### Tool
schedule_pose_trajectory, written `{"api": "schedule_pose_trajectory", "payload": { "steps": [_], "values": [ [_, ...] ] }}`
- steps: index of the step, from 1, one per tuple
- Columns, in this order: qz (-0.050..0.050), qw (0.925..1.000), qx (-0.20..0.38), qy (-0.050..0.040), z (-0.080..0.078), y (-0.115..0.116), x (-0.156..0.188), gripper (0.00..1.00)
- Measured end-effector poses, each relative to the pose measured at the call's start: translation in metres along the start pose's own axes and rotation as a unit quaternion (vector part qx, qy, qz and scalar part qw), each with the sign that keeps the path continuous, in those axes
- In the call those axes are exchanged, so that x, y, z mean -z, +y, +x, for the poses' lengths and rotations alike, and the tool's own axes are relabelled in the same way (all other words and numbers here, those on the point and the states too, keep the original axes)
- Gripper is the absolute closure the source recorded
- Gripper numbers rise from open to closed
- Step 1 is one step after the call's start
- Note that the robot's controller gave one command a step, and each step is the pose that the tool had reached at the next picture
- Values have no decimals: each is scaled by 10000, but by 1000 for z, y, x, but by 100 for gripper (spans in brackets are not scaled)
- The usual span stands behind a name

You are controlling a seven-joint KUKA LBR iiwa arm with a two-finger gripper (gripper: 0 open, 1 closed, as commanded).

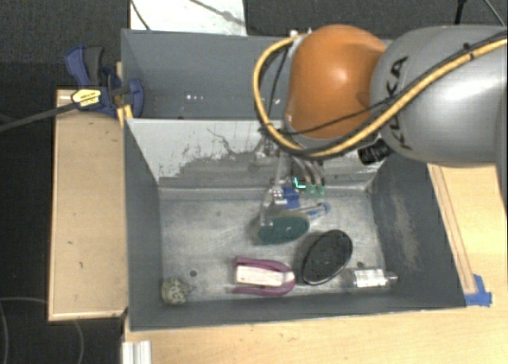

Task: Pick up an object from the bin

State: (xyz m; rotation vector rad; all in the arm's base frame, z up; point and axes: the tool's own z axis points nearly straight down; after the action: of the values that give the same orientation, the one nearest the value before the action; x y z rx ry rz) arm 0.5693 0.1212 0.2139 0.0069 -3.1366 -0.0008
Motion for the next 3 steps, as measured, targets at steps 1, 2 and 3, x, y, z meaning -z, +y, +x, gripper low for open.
{"api": "schedule_pose_trajectory", "payload": {
  "steps": [1, 2, 3],
  "values": [
    [-15, 9996, 279, -75, 23, -91, -142, 0],
    [-2, 10000, -66, -65, 28, -97, -112, 0],
    [-6, 9984, -555, -58, 12, -96, -97, 0]
  ]
}}
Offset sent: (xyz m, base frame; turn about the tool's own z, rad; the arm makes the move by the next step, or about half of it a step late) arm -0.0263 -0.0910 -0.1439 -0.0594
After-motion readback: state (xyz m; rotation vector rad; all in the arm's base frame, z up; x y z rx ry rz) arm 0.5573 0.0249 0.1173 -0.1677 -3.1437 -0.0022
